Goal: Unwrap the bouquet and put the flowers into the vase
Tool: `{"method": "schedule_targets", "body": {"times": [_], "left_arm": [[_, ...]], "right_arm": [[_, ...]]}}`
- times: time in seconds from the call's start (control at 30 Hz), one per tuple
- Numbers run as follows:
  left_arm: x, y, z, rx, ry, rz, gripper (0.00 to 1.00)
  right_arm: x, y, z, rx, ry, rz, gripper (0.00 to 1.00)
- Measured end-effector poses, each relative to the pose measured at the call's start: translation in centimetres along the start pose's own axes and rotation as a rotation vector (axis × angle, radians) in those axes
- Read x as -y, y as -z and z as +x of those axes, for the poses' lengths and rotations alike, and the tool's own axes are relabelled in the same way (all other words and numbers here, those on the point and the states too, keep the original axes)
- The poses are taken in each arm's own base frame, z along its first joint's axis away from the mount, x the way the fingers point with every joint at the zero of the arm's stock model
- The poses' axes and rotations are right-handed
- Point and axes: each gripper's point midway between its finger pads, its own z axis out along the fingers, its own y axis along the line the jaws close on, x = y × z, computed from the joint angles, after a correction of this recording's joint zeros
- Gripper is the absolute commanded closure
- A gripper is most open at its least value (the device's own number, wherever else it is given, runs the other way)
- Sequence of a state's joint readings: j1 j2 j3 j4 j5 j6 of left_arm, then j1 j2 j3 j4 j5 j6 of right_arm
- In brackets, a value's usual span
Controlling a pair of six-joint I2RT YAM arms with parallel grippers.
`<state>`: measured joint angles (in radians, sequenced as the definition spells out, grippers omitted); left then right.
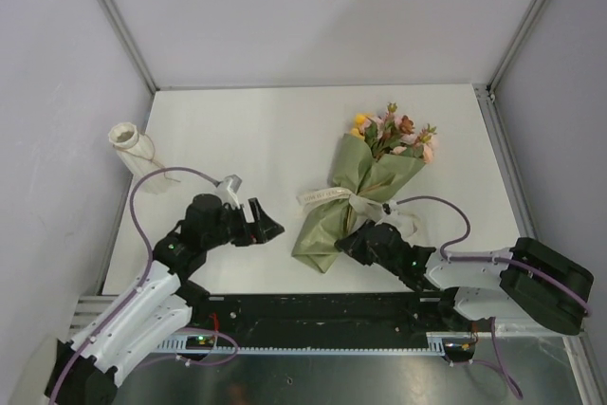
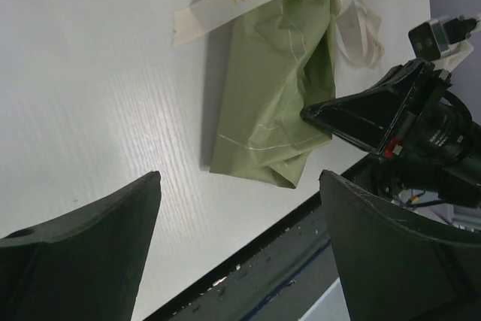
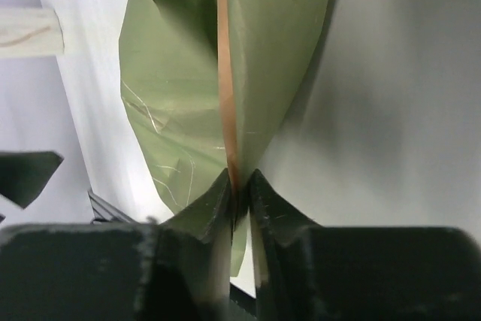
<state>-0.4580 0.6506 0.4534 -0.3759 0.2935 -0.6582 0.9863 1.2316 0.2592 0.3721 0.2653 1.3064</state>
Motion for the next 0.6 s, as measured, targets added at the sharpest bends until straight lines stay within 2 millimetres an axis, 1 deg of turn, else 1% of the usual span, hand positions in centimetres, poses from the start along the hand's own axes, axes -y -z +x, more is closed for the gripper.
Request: {"method": "schedule_targets", "body": {"times": [0.07,0.13,0.23,0.3,0.43,0.5,0.6], "left_arm": [[0.0,-0.7,1.3,-0.025,0.004,0.02,0.09],[0.0,-1.3,2.1,-0.043,-0.001,0.034,0.09],[0.3,-2.2,3.0,-0.066,-0.01,0.054,0.1],[0.5,-2.9,3.6,-0.087,-0.016,0.066,0.1],[1.2,-4.3,5.4,-0.138,-0.056,0.079,0.11],[1.7,-4.8,6.2,-0.152,-0.083,0.086,0.13],[1.9,-5.5,7.0,-0.165,-0.109,0.078,0.16]], "right_arm": [[-0.2,0.3,0.7,-0.02,-0.001,-0.011,0.68],[-0.6,0.8,0.9,-0.027,0.004,-0.028,0.6],[-1.7,1.8,0.3,-0.011,0.031,-0.069,0.51],[-2.1,2.5,-0.3,0.009,0.06,-0.085,0.48],[-2.9,4.6,-2.3,0.08,0.144,-0.116,0.47],[-3.5,5.6,-3.7,0.128,0.185,-0.129,0.48],[-4.2,7.1,-6.3,0.208,0.239,-0.144,0.49]]}}
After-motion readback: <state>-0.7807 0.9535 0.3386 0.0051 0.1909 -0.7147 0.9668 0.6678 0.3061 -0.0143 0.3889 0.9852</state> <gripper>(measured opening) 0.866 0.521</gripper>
